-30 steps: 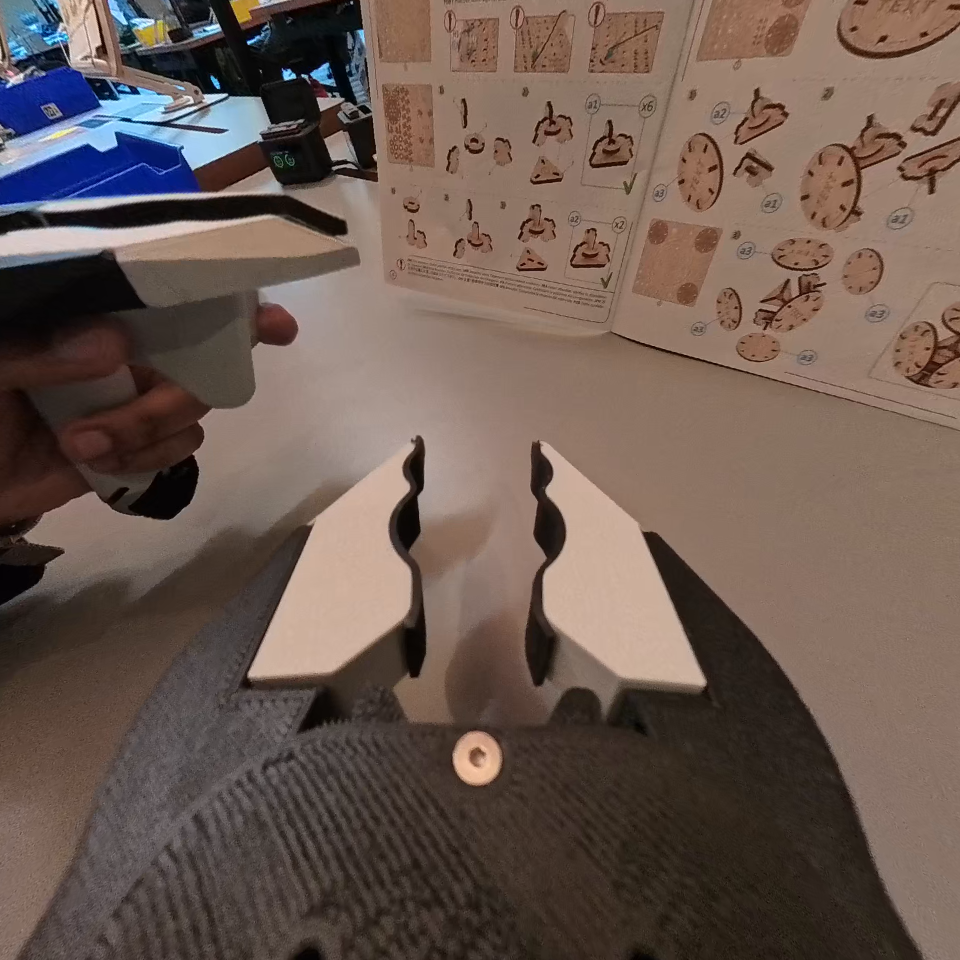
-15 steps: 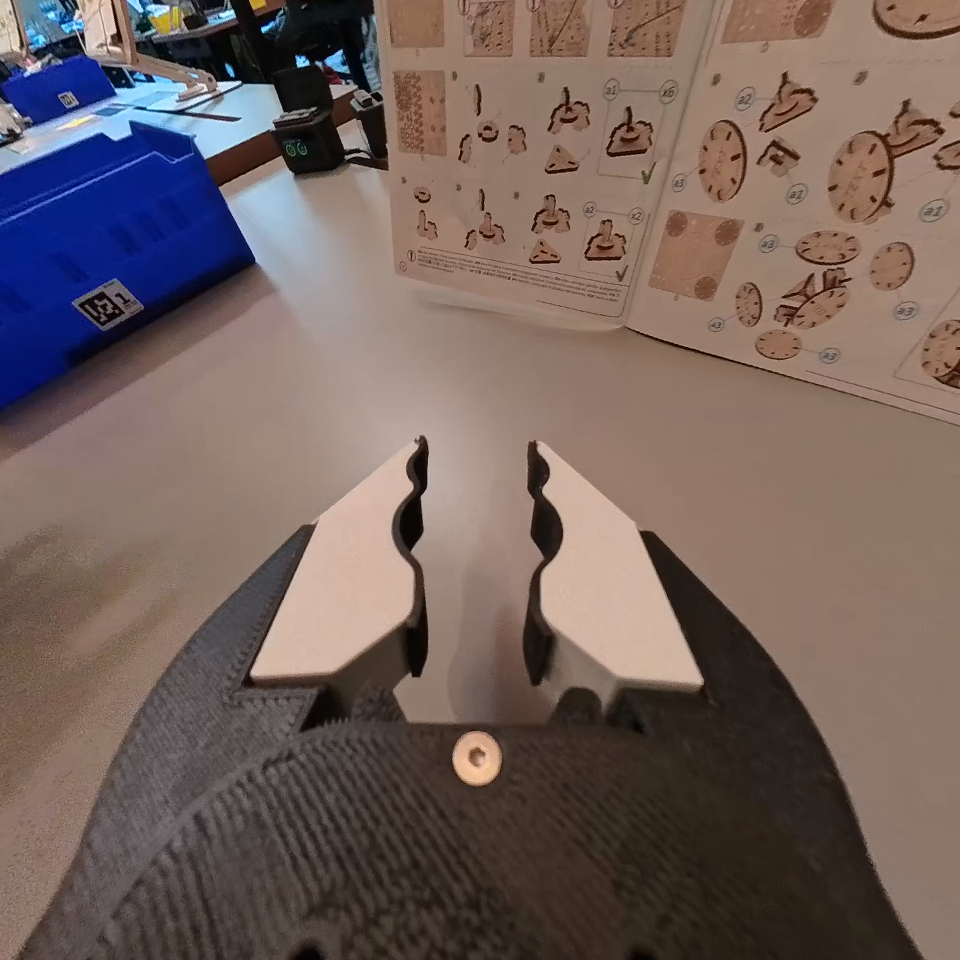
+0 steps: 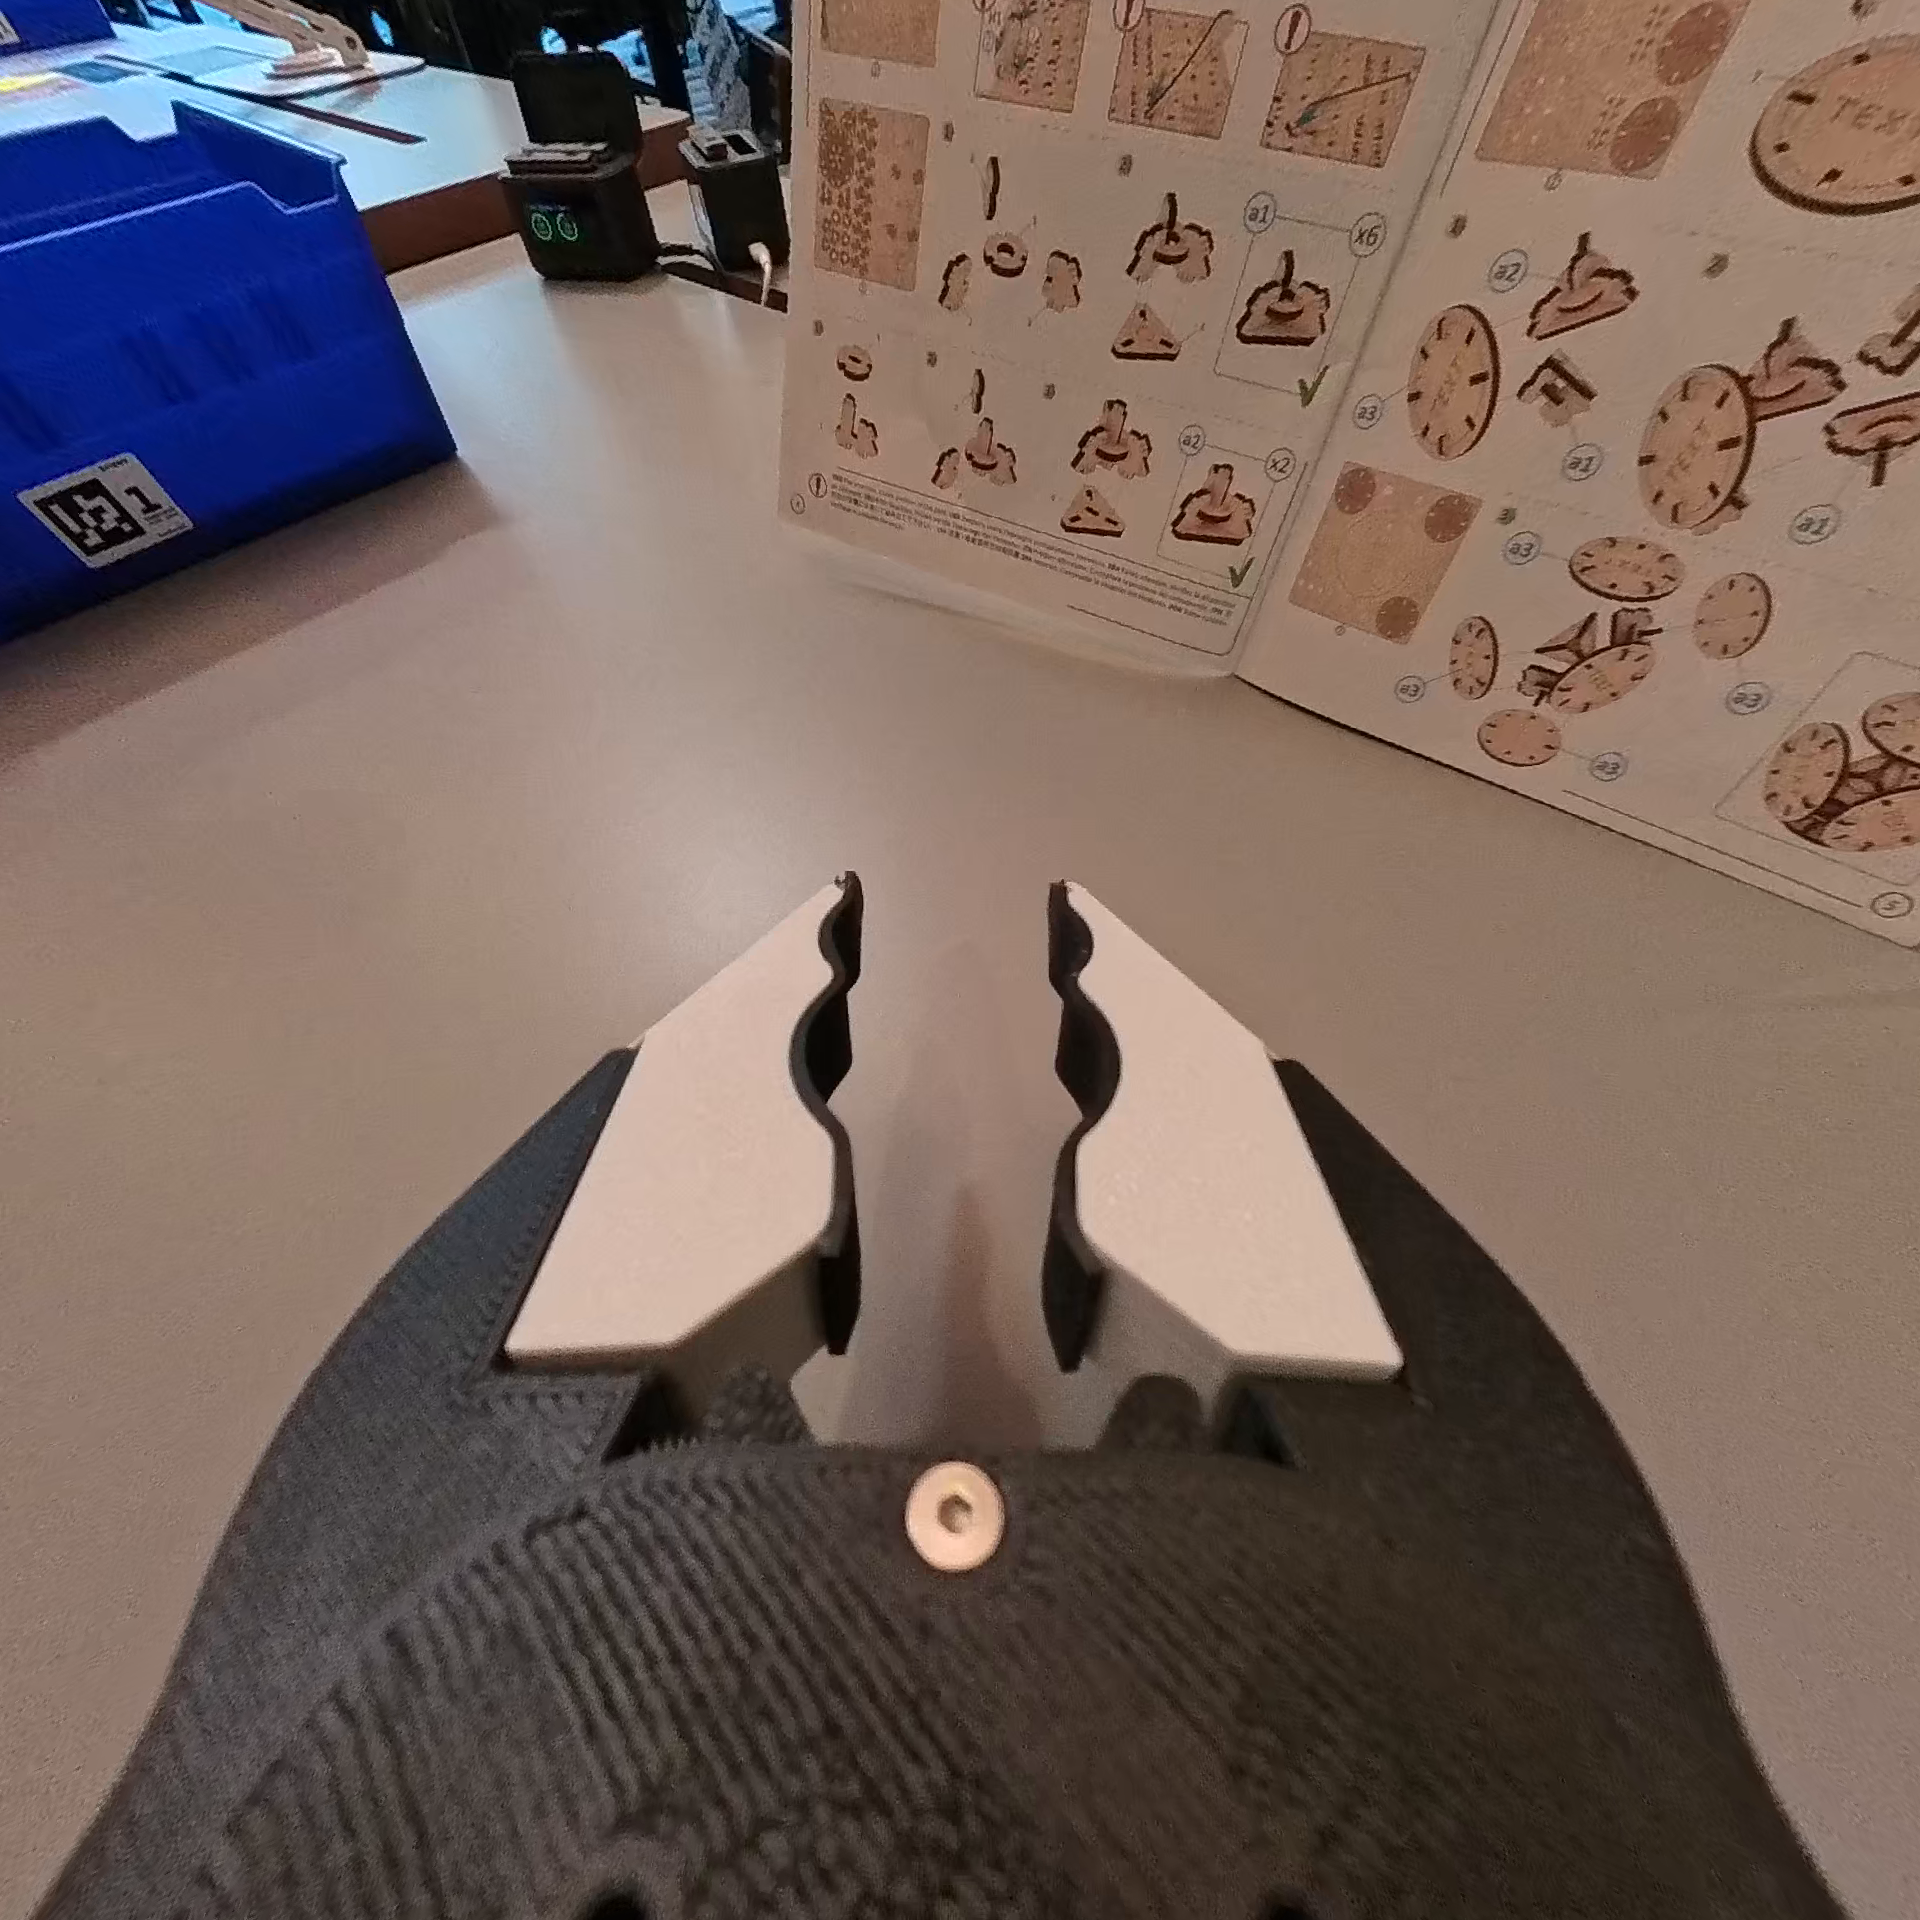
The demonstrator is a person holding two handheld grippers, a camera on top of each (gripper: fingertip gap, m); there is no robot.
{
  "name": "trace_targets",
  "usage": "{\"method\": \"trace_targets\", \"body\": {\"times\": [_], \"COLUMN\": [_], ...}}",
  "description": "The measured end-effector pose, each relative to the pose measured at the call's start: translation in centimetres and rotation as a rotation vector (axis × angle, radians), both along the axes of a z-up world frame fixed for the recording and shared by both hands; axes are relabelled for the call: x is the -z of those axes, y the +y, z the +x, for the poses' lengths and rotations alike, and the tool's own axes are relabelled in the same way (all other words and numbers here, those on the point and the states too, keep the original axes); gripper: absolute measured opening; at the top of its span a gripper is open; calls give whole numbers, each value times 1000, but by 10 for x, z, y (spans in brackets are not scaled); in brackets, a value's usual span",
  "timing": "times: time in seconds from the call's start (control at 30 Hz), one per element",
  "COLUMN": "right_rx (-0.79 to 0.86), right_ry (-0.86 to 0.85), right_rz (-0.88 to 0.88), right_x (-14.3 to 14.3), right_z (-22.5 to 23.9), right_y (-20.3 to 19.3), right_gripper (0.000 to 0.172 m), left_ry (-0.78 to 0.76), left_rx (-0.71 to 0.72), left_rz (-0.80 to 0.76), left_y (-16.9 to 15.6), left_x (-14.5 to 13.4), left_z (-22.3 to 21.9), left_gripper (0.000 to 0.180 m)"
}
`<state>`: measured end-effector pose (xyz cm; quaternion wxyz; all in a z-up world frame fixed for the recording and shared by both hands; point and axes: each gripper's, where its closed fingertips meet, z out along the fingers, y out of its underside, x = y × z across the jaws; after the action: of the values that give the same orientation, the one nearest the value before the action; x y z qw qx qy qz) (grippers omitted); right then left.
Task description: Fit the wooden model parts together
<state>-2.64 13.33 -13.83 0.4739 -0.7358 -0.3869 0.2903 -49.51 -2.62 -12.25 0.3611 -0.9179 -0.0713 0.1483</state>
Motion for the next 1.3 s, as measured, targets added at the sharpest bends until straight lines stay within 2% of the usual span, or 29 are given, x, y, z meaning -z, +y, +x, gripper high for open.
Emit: {"method": "trace_targets", "body": {"times": [0.3,0.7,0.77,0.87,0.93,1.0,1.17,1.3], "right_rx": [-1,4,6,10,11,10,7,7], "right_ry": [14,11,13,17,18,18,15,15], "right_rz": [-9,-11,-11,-11,-13,-13,-11,-10], "right_x": [-1,-1,-1,-2,-2,-2,-1,-2], "right_z": [1,1,1,2,2,2,2,2], "right_y": [0,1,1,1,2,1,1,1], "right_gripper": [34,34,34,34,34,34,34,34], "left_ry": [-61,-89,-79,-81,-64,-59,-72,-96], "left_rx": [-49,-8,-23,-55,-58,-59,-77,-115], "left_rz": [-137,-101,-109,-85,-66,-61,-22,-72], "left_y": [-6,-2,-2,-1,0,-2,-4,-9], "left_x": [47,48,51,48,44,42,34,46], "left_z": [-5,8,6,2,0,-2,-10,-18], "left_gripper": [63,62,58,27,17,23,50,63]}}
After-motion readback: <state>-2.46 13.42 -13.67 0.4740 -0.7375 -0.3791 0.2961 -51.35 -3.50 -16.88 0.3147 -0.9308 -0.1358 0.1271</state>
